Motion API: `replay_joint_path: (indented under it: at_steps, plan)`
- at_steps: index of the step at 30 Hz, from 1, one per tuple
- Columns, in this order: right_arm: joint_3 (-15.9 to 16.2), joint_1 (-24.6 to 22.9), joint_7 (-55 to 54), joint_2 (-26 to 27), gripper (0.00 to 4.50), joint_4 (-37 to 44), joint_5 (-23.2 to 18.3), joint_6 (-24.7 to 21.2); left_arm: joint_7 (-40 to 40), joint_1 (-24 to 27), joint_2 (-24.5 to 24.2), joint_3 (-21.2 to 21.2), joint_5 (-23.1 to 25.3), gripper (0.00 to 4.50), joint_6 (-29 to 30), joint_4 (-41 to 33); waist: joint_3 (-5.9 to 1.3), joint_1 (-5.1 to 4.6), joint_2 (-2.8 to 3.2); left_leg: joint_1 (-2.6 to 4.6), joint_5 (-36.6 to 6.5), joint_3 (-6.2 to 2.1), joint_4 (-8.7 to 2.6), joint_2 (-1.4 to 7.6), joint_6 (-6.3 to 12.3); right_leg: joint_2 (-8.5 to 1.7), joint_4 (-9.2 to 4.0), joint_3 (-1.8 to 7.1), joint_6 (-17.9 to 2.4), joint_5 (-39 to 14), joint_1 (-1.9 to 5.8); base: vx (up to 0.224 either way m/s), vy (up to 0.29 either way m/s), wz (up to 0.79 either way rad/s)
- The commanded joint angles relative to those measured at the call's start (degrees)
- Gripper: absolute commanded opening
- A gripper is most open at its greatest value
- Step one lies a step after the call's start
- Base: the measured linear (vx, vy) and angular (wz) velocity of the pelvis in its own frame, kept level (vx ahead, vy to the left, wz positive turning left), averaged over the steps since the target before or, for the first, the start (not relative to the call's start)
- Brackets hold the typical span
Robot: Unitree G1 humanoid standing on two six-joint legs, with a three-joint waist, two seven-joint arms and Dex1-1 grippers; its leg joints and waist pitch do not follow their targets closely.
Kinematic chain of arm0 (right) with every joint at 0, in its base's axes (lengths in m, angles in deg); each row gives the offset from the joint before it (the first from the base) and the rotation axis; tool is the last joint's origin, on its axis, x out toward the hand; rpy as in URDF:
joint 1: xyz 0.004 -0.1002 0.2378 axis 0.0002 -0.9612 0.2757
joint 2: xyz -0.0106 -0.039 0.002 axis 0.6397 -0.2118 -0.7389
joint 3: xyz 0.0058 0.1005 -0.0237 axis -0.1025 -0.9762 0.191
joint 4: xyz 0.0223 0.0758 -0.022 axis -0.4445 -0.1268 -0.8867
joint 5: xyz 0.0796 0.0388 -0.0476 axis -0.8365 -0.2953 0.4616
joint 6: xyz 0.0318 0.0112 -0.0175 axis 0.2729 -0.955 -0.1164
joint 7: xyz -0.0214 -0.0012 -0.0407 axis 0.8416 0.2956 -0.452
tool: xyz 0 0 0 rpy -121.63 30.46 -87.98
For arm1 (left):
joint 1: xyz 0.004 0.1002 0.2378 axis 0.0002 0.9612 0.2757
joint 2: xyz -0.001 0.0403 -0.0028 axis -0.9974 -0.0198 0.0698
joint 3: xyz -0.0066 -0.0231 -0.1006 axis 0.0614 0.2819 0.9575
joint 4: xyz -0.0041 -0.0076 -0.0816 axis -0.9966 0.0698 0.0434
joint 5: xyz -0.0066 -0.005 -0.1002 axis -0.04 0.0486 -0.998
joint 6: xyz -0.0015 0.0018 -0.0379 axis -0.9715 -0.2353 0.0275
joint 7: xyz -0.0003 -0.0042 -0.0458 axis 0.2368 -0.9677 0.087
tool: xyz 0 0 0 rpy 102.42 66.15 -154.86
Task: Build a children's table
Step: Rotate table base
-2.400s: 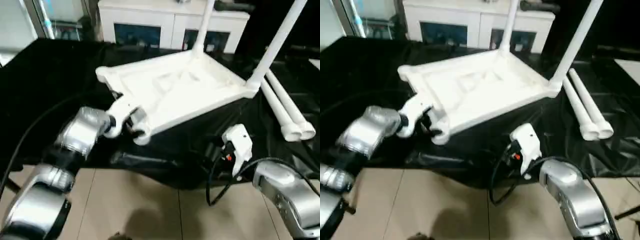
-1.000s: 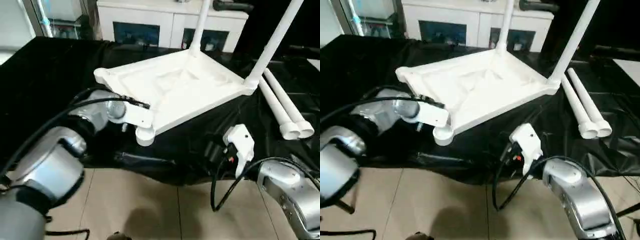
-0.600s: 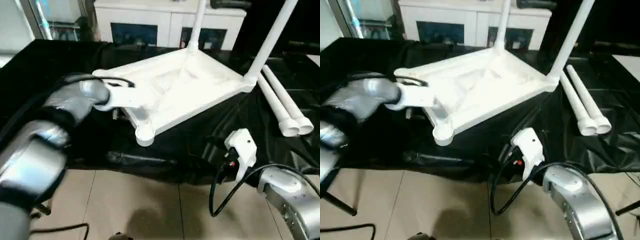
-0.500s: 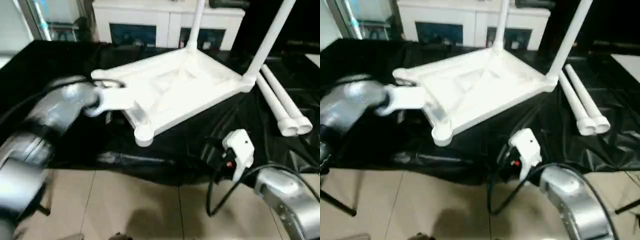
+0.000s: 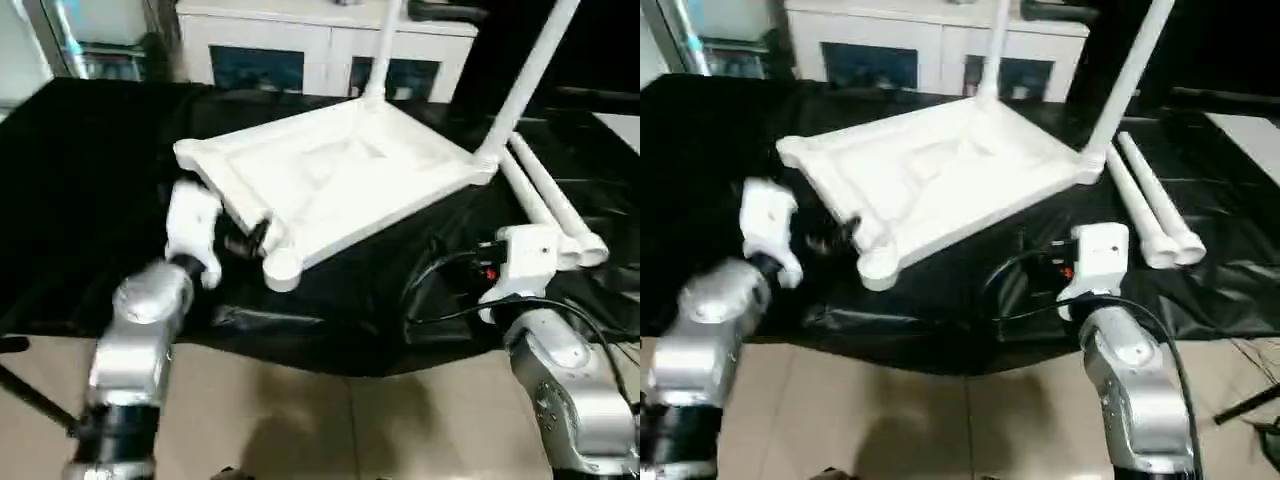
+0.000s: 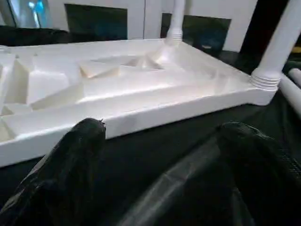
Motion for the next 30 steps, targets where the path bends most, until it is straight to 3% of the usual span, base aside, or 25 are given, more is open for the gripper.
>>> replay_joint_path:
  at_steps: [1,2,7,11,12,13,14,15,17,19,20,21,22,23,24,25,27,28,30]
  plan:
    - [-0.8,2.4,-1.2,0.0,4.2,-2.3,1.5,-1.1,-0.3,-0.8,1.6,-1.9,-0.6,4.46,2.8,-3.6,-3.34,-0.27,-0.02,1.53,-18.0,-1.08,-4.85,2.04,-2.28,-2.83,-5.01,2.19,-5.9,-17.1,1.28,0.0,0.0,0.0]
    - [-1.3,3.2,-1.5,0.2,4.2,-3.4,1.5,-1.2,-0.5,-0.6,2.4,-2.1,-1.0,4.46,3.6,-5.0,-3.41,-0.14,0.2,1.38,-17.1,-1.19,-4.9,2.06,-2.33,-2.96,-4.79,2.15,-6.3,-16.5,1.54,0.0,0.0,0.0]
    - [-1.1,3.9,-1.8,-0.7,4.2,-3.9,2.9,1.0,-5.2,2.0,6.1,-1.8,-1.7,4.46,2.2,-8.2,-3.57,-0.3,-0.56,1.03,-13.8,-0.86,-4.52,2.07,-1.33,-2.85,-4.43,2.24,-6.5,-11.8,1.84,0.0,0.0,0.0]
    - [-0.6,3.0,-1.6,-0.6,4.2,-3.7,2.7,1.7,-8.7,3.3,7.3,-1.8,0.1,4.46,1.5,-8.0,-3.77,-0.38,-0.75,0.87,-11.0,-0.73,-4.2,1.99,0.31,-2.76,-4.14,2.24,-6.4,-9.3,2.08,0.0,0.0,0.0]
    - [-0.6,2.6,-1.6,-0.2,4.2,-4.0,2.6,1.9,-10.2,3.5,8.1,-1.4,0.7,4.46,1.2,-8.0,-3.75,-0.55,-1.33,0.85,-10.7,-0.66,-4.13,1.98,0.62,-2.66,-4.17,2.21,-6.4,-9.1,2.06,0.0,0.0,0.0]
    - [-0.6,2.6,-1.6,-0.2,4.2,-4.0,2.6,1.9,-10.2,3.5,8.1,-1.4,0.7,4.46,1.2,-8.0,-3.75,-0.49,-1.12,0.86,-10.6,-0.73,-4.18,2.03,0.68,-2.74,-4.06,2.21,-6.5,-9.1,2.12,0.0,0.0,0.0]
    - [-0.5,2.3,-1.7,0.1,4.2,-4.1,2.7,2.2,-10.8,3.6,8.8,-1.4,0.7,4.46,1.7,-8.5,-3.61,-0.53,-0.97,1.2,-12.5,-0.7,-4.32,2.13,0.48,-2.74,-4.32,2.18,-6.2,-11.2,2.0,0.0,0.0,0.0]
    - [-0.6,2.1,-1.9,0.4,4.2,-4.2,2.8,2.4,-10.8,3.6,9.0,-1.7,0.8,4.46,1.9,-8.9,-3.54,-0.55,-1.54,1.43,-14.8,-0.7,-4.42,2.16,0.18,-2.78,-4.55,2.07,-5.8,-14.0,2.04,0.0,0.0,0.0]
    - [-1.8,1.6,-2.9,2.1,4.2,-4.2,1.4,2.5,-10.5,3.2,8.6,-2.9,0.7,4.46,1.7,-9.3,-3.1,-0.94,-0.44,3.35,-27.2,-1.06,-5.12,2.18,-1.5,-2.32,-5.81,1.4,-4.2,-26.0,1.53,0.0,0.0,0.0]
    - [-1.7,1.4,-3.0,2.4,4.2,-4.2,1.2,2.7,-10.8,2.8,8.6,-2.8,0.6,4.46,1.8,-9.1,-2.84,-1.33,-0.61,4.39,-32.3,-1.32,-5.26,2.09,-1.4,-1.9,-6.53,0.72,-3.8,-29.8,1.63,0.0,0.0,0.0]
    - [-1.2,1.4,-2.6,2.4,4.2,-3.9,1.2,3.0,-11.2,2.3,8.7,-2.2,-0.1,4.46,2.3,-8.8,-2.21,-1.72,0.07,5.71,-36.5,-1.42,-5.36,1.98,-1.25,-1.5,-7.45,-0.05,-4.0,-33.5,1.48,0.0,0.0,0.0]
    - [-1.1,1.4,-2.5,2.3,4.2,-3.8,1.2,3.1,-11.3,2.2,8.7,-2.0,-0.3,4.46,2.4,-8.8,-2.04,-2.09,0.05,6.26,-37.9,-1.43,-5.07,1.78,-1.23,-1.46,-8.03,-0.57,-3.9,-35.1,1.42,0.0,0.0,0.0]
    - [-0.8,1.5,-1.9,2.4,4.2,-3.2,0.8,3.4,-11.5,1.9,8.7,-1.5,-0.7,4.46,2.6,-8.6,-1.9,-2.32,0.75,6.41,-38.3,-1.9,-5.41,1.79,-1.21,-1.72,-8.29,-0.94,-3.6,-35.7,2.39,0.0,0.0,0.0]
    - [-0.5,1.6,-1.5,2.4,4.2,-2.8,0.7,3.8,-11.6,1.8,8.8,-1.0,-1.1,4.46,2.8,-8.5,-1.57,-2.8,0.63,6.4,-39.6,-2.04,-5.66,1.87,-1.32,-1.77,-8.59,-1.38,-3.2,-36.9,2.95,0.0,0.0,0.0]
    - [-0.5,1.6,-1.4,2.4,4.2,-2.7,0.7,3.8,-11.7,1.8,8.8,-0.9,-1.2,4.46,2.8,-8.5,-1.69,-3.16,0.64,6.71,-39.8,-2.16,-5.54,1.78,-1.45,-2.13,-8.86,-1.72,-3.1,-38.0,3.56,0.076,0.038,-0.18]
    - [0.0,1.6,-0.9,2.2,4.2,-2.4,0.9,4.2,-12.0,2.0,8.8,-0.3,-1.4,4.46,2.8,-8.4,-1.74,-3.34,0.78,6.98,-39.9,-2.24,-5.57,1.78,-1.5,-2.24,-8.85,-1.76,-3.4,-37.7,3.69,0.0,0.0,0.0]
    - [0.2,1.6,-0.7,2.1,4.2,-2.4,0.9,4.4,-12.2,2.3,8.6,0.1,-1.4,4.46,2.5,-8.1,-2.26,-3.95,0.56,5.97,-36.3,-2.27,-5.72,1.54,-0.79,-2.74,-8.6,-1.25,-4.7,-35.6,5.08,0.032,0.009,-0.05]
    - [0.1,1.7,-0.7,2.2,4.2,-2.5,0.8,4.3,-12.8,2.4,8.6,0.4,-1.1,4.46,2.4,-7.7,-2.9,-3.85,0.43,4.92,-31.5,-1.96,-5.91,1.35,0.38,-2.95,-8.09,-0.51,-6.1,-32.5,6.23,0.085,0.005,-0.09]
    - [0.2,1.8,-0.5,2.4,4.2,-2.5,0.8,4.2,-13.2,2.2,8.8,0.6,-1.3,4.46,2.6,-7.8,-3.62,-3.72,0.47,4.24,-23.0,-1.25,-5.82,1.17,2.84,-2.63,-6.99,0.06,-10.6,-23.1,7.18,0.09,-0.002,-0.04]
